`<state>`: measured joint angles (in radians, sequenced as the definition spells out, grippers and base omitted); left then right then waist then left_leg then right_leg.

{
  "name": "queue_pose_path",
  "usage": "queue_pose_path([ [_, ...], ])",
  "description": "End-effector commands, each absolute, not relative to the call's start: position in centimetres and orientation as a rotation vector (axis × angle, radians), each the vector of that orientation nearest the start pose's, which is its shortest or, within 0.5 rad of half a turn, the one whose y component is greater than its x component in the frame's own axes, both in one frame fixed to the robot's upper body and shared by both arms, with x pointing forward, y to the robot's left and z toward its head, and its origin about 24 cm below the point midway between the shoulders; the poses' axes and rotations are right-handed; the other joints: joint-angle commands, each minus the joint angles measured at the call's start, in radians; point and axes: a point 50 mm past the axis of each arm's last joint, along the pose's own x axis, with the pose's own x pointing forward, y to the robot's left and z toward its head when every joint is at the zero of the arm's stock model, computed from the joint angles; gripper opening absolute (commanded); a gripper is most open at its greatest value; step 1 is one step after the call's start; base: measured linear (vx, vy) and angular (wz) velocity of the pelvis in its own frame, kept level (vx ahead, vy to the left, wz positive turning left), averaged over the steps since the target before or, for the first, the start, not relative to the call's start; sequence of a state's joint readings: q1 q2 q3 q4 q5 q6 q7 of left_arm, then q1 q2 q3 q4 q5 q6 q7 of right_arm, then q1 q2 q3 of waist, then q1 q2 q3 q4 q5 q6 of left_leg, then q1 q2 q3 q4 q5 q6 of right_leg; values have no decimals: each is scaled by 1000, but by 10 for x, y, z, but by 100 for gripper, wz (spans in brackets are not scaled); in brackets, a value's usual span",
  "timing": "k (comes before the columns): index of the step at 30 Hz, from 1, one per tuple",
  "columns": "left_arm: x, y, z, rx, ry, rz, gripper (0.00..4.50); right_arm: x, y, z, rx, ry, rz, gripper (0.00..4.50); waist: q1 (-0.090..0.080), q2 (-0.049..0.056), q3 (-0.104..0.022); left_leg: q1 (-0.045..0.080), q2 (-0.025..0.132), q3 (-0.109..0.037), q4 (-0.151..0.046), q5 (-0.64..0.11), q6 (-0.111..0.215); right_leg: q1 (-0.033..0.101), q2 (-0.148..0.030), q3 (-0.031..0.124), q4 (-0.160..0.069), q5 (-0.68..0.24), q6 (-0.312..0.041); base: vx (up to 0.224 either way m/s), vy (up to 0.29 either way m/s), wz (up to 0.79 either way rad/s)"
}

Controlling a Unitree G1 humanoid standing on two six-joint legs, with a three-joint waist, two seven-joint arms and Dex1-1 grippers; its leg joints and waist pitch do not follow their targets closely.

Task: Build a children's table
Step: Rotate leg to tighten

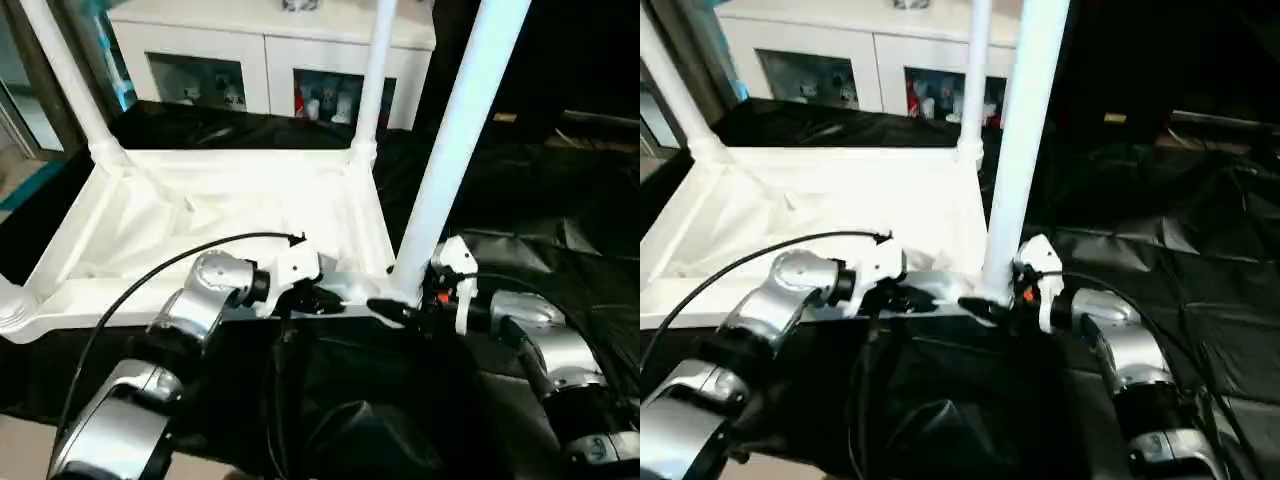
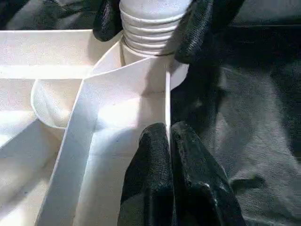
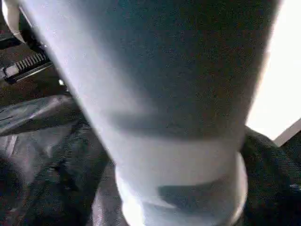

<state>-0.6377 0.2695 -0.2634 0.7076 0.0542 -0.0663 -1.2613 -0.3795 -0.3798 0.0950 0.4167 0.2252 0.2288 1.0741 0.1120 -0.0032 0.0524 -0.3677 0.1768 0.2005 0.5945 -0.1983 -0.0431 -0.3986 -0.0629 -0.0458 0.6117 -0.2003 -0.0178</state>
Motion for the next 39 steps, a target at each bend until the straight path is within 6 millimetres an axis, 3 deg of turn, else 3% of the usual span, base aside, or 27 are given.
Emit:
queue_pose_path([
  [1,312,95,52,348,294,-1519,0,290,-157,43,-16,357,1139,365,0,-13,-58,13,69,-27,-71,-133,67,44,-95,48,-70,-151,-229,0,0,0],
  [2,311,96,52,350,295,-1522,0,290,-156,43,-9,353,1143,334,-1,-14,-58,13,68,-26,-70,-129,69,44,-95,47,-69,-142,-231,0,0,0],
  [7,311,95,52,346,293,-1516,0,288,-152,42,18,357,1153,296,-1,-15,-59,11,66,-26,-69,-123,70,45,-95,47,-69,-138,-231,0,0,0],
  [12,317,93,50,371,297,-1430,0,286,-150,31,58,398,1091,286,0,-14,-58,13,66,-27,-70,-131,65,43,-95,47,-73,-162,-223,0,0,0],
  [15,330,93,45,433,335,-1250,0,298,-151,18,39,408,881,285,-10,-14,-53,22,62,-29,-76,-188,29,33,-98,49,-88,-271,-205,0,0,0],
  [17,340,87,45,414,343,-1139,0,310,-152,11,85,409,661,285,-15,-16,-51,20,61,-34,-79,-205,9,39,-100,48,-94,-338,-183,0,0,0],
  [19,346,80,47,394,346,-1061,0,318,-152,6,134,419,500,284,-26,-14,-48,26,61,-38,-84,-248,-16,32,-100,47,-100,-403,-172,0,0,0],
  [20,350,73,49,370,350,-1003,0,323,-150,4,138,428,399,284,-31,-15,-51,22,60,-38,-84,-246,-18,34,-101,47,-100,-403,-167,0,0,0],
  [23,356,58,53,341,337,-941,0,330,-139,2,159,435,309,284,-31,-16,-53,24,57,-34,-81,-231,-6,32,-98,50,-99,-334,-175,0,0,0],
  [27,355,42,57,333,308,-971,0,336,-117,8,165,390,366,284,-28,-16,-56,14,54,-32,-77,-188,28,41,-99,48,-93,-259,-187,0,0,0],
  [29,354,38,58,337,288,-997,0,338,-111,13,180,364,407,339,-27,-16,-57,14,55,-31,-76,-181,35,41,-100,48,-91,-244,-190,0,0,0],
  [30,353,37,58,335,286,-1015,0,338,-110,15,192,351,426,339,-26,-16,-58,13,56,-31,-76,-169,46,43,-99,48,-88,-218,-197,0,0,0],
  [31,350,37,57,340,275,-1066,0,339,-109,19,204,329,463,353,-26,-12,-58,14,56,-31,-75,-167,50,43,-98,47,-87,-210,-201,0,0,0],
  [36,341,43,53,356,267,-1192,0,336,-115,27,161,291,584,397,-28,-18,-59,10,57,-31,-74,-157,71,49,-99,46,-84,-184,-212,0,0,0],
  [39,336,52,51,368,264,-1259,0,330,-125,30,105,279,705,397,-27,-17,-60,8,60,-32,-74,-141,83,51,-100,45,-79,-156,-220,0,0,0],
])
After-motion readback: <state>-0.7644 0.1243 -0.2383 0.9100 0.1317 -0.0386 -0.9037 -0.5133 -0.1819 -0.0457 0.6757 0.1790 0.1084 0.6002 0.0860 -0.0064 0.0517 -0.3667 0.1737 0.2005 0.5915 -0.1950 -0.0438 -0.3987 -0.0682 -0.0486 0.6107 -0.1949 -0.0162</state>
